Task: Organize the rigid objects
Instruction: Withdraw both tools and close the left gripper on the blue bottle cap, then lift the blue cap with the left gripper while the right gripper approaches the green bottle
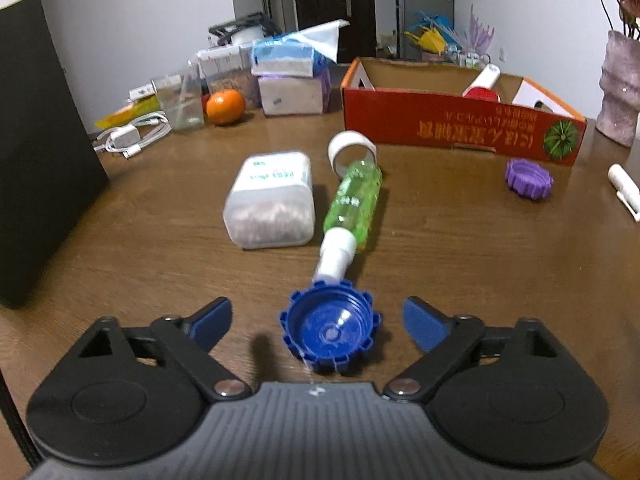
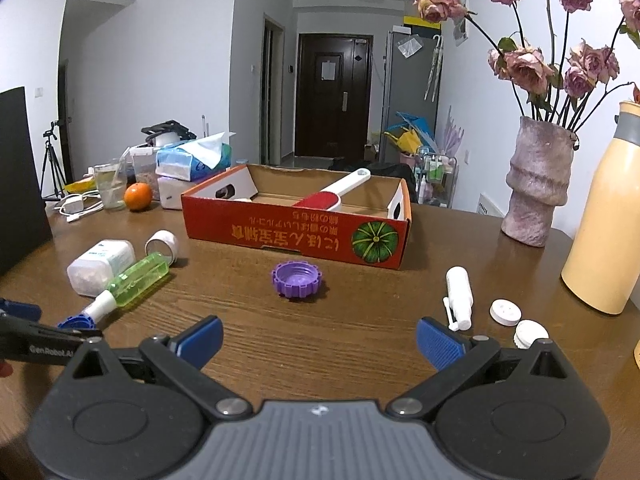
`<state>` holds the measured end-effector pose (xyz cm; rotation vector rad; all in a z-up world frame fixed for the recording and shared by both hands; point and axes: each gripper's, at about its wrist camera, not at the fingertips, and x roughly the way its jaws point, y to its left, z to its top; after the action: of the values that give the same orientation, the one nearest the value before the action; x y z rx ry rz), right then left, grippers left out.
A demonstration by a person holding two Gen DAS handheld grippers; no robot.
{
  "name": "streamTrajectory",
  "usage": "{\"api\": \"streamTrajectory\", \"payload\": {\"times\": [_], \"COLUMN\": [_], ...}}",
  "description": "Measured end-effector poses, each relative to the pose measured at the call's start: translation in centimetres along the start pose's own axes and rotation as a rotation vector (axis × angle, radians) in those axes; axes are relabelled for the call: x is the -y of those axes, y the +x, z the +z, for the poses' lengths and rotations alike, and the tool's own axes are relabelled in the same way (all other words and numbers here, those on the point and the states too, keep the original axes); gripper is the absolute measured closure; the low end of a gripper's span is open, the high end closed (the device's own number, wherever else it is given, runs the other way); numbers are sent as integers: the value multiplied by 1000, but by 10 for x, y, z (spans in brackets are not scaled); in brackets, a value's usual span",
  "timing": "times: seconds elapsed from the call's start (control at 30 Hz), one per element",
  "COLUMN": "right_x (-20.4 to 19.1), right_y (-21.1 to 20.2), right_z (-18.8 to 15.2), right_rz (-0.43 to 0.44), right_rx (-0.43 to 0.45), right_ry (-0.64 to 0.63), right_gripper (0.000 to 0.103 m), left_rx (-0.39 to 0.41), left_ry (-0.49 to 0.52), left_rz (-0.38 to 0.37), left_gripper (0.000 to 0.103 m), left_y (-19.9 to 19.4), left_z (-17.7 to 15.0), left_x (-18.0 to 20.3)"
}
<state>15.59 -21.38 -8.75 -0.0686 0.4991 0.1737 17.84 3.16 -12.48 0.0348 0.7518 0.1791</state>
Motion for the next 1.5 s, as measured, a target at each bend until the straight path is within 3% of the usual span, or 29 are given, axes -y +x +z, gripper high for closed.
{"api": "streamTrajectory", "payload": {"times": [0.2,0.27,0.7,1.5], "right_x": [-1,-2,-12,-91], "right_y": [4,5,14,63], "right_z": [-1,-1,0,29], "right_rz": [2,2,12,112], "right_rx": [-14,-19,-42,-58], "right_ry": [-1,-1,-26,-36], "right_gripper": [0,0,0,0], "left_rx": [-11,-18,33,143], "left_ry": [5,6,-8,-104], "left_rz": [-16,-33,-78,-27], "left_gripper": [30,47,47,47], "left_y": [4,4,-11,-11], "left_z": [-3,-4,-2,28], "left_x": [1,1,-9,-79]}}
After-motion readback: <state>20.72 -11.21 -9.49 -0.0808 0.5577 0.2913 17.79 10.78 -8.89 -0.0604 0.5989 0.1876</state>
